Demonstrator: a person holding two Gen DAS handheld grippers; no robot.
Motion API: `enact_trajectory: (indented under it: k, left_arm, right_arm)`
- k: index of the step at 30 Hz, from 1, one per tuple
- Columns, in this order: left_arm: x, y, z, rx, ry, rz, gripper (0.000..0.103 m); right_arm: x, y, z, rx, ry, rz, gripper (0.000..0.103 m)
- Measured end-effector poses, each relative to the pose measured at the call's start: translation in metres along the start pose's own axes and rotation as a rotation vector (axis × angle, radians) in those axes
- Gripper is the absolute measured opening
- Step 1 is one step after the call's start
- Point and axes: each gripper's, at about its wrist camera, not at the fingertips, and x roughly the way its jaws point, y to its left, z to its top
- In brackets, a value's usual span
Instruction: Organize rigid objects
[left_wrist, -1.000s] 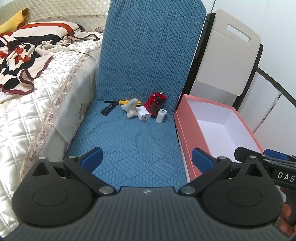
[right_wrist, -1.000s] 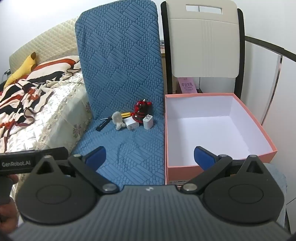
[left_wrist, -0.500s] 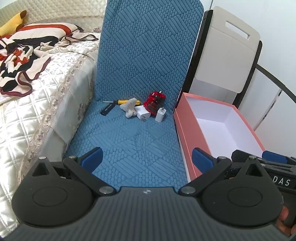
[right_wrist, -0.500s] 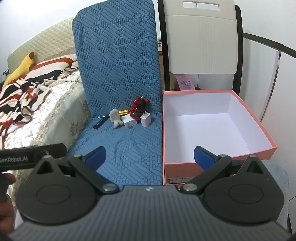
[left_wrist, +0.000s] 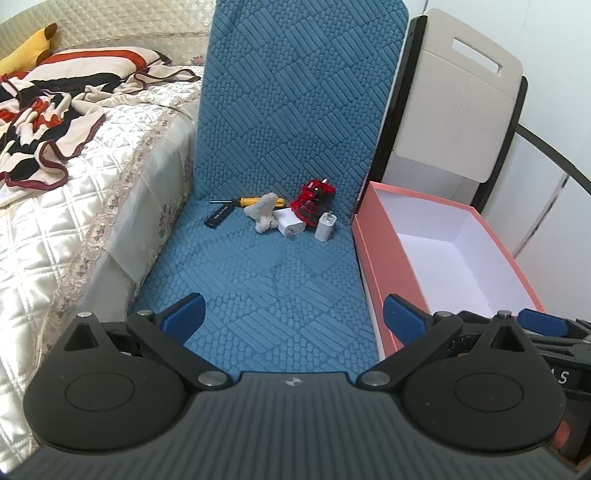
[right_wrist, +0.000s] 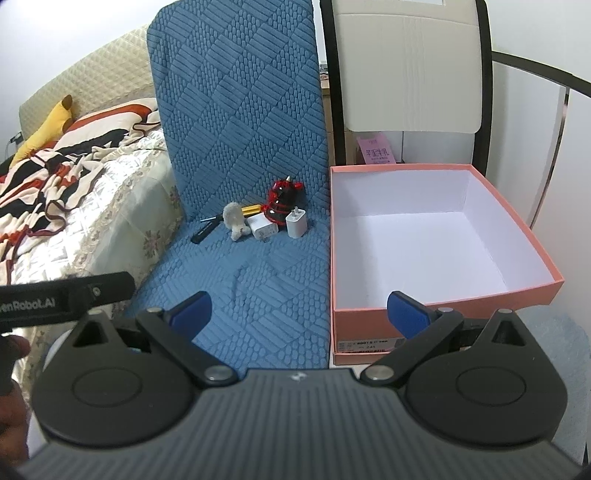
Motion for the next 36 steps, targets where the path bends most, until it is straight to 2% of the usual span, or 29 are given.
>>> enact_trajectory:
  k: [36]
  left_arm:
    - [0.0044, 0.0028, 0.0009, -0.028, 0.008, 0.021, 0.103]
  right_arm:
    - [0.0053, -0.0027, 0.0001, -0.017, 0.024, 0.006, 0.103]
